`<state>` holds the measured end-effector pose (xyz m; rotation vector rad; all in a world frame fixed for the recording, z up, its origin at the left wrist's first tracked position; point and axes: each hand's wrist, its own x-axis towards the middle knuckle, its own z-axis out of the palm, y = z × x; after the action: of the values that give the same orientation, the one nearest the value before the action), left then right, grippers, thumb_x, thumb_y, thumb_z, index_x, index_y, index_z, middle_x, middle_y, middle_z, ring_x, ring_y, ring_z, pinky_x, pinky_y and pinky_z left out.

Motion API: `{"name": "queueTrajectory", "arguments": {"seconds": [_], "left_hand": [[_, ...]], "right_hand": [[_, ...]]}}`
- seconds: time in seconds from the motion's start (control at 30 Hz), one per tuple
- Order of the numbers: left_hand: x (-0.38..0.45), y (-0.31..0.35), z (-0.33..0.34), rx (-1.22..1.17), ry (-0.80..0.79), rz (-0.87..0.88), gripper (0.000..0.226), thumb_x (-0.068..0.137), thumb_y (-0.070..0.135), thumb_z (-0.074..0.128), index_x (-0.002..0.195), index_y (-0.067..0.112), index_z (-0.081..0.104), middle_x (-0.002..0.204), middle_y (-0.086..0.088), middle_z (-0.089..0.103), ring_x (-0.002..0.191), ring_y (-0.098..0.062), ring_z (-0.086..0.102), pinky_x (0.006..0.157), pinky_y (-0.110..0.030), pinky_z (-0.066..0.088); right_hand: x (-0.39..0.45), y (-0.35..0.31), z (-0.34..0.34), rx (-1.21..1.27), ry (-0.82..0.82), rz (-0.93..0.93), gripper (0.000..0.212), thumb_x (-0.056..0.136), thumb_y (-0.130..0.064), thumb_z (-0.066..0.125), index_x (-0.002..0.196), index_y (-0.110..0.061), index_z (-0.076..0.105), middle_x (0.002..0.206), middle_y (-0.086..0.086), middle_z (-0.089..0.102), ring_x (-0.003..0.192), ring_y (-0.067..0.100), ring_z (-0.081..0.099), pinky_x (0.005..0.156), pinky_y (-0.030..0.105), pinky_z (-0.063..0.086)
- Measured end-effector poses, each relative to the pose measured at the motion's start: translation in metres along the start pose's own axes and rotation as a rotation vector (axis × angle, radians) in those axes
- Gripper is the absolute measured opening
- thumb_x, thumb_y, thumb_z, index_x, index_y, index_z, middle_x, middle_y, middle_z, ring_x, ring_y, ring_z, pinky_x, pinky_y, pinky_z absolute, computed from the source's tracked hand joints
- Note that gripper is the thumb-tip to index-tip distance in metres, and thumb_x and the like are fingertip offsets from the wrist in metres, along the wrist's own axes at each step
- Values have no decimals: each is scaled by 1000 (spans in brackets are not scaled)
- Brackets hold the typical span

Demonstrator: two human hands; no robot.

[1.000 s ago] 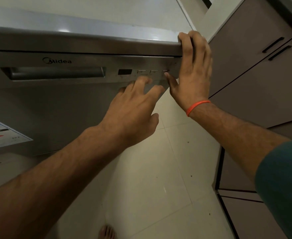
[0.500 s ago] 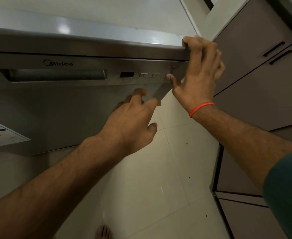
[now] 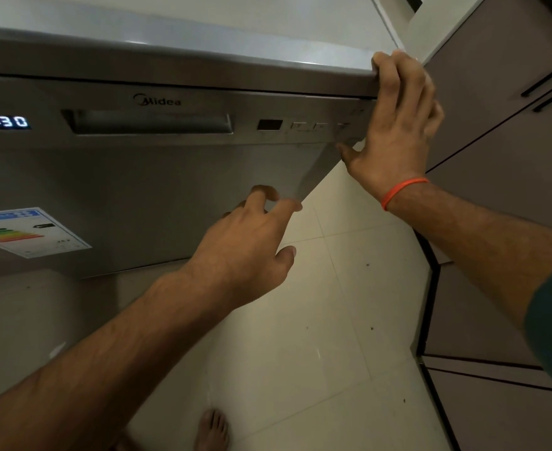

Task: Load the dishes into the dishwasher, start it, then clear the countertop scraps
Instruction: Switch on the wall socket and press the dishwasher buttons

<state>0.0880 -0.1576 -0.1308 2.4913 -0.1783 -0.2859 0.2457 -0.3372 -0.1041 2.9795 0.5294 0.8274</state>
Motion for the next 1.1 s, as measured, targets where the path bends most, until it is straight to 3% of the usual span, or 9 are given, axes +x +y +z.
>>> {"name": "queueTrajectory", "arguments": {"seconds": [0.2,0.33,0.5,0.6,0.73,0.93,1.1], "left_hand": [[-26,-13,-4,-26,55,-49,69,100,42,58,157,36,20,163,2,18,145,-23,35,115,-44,43],[-43,-24,-15,-41,104,-86,71,100,43,58,158,38,17,165,3,14,150,-23,27,118,-45,38],[-65,-36,-34,-55,169,-123,72,99,42,59,158,38,18,164,2,14,150,-21,25,118,-44,37],[-77,-43,-44,-46,193,-136,72,99,43,58,158,37,17,165,1,12,151,-20,22,120,-42,35],[-93,-54,-57,-36,208,-165,74,99,45,59,158,40,14,167,2,9,153,-19,18,122,-39,30],[-122,-72,-71,5,216,-237,77,99,47,58,160,39,12,167,1,8,153,-20,16,120,-42,30],[-135,-82,-82,-17,262,-280,77,98,48,57,161,39,14,168,1,9,154,-20,15,122,-49,31]], "right_hand": [[-5,-9,-5,-64,-86,30,121,68,-24,83,159,-18,4,167,11,10,154,34,7,116,66,22],[-8,-24,-11,-55,-135,81,122,74,-37,80,160,-12,-2,168,13,0,155,36,-1,117,69,16],[-13,-35,-23,-17,-204,122,122,78,-37,79,159,-13,-10,168,13,-10,155,35,-7,119,68,10],[-15,-42,-31,25,-266,144,125,79,-40,79,159,-13,-14,167,12,-15,155,33,-7,119,68,6],[-24,-61,-42,136,-349,206,122,83,-47,75,159,-14,-14,167,10,-20,154,31,12,119,67,3],[-60,-98,-59,334,-378,183,101,88,-66,59,161,-30,-2,167,0,-20,156,28,9,118,63,-2],[-65,-134,-79,425,-395,143,98,84,-72,44,161,-30,0,169,-1,-14,156,24,5,119,64,2]]}}
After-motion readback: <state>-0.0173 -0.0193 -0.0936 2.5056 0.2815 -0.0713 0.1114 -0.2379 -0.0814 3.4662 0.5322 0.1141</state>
